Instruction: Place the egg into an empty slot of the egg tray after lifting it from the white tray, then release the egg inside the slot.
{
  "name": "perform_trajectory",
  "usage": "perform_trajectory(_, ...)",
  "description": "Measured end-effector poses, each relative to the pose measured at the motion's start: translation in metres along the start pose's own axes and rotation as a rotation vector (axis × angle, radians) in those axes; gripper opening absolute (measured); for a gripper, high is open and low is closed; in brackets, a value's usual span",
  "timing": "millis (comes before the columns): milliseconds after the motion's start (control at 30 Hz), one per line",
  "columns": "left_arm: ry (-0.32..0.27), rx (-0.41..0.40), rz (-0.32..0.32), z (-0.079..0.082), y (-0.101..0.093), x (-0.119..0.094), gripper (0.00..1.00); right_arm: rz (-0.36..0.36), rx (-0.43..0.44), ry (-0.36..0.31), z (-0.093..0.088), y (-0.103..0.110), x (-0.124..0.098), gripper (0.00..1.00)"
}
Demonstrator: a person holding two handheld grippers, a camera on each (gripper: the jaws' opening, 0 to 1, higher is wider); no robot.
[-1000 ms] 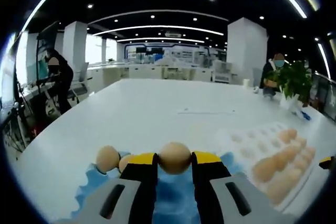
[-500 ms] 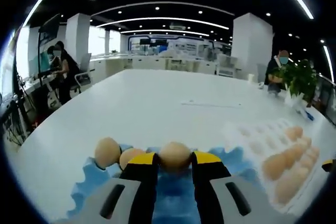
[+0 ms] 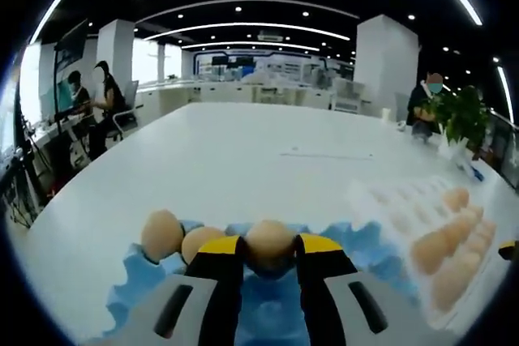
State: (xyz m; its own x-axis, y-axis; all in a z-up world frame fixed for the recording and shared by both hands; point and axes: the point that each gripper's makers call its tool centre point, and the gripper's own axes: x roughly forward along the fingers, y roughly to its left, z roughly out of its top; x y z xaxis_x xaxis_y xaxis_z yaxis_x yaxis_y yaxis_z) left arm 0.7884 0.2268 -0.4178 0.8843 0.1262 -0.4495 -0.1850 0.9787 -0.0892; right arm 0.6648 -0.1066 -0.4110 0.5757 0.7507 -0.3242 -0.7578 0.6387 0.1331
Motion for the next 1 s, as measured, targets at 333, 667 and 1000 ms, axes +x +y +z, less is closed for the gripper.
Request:
perform_trajectory(333,0.008,-0.005,-0.008,-0.0026,-0.0028,-0.004,0.25,-0.009,0.007,-0.007,0.0004,-0.003,-0.0032,0.87)
perform_trajectory(667,-0.006,0.004,-0.019,-0.0027,-0.0039,-0.0047,0.26,-0.005,0.007,-0.006,-0.0004,-0.0012,-0.0042,0.87)
perform_trajectory(1000,-0.024,0.063,-0.021,-0.0025,-0.0101,0.0,0.37,-0.017,0.009,-0.008,-0.0008,-0.0046,-0.0092,0.87)
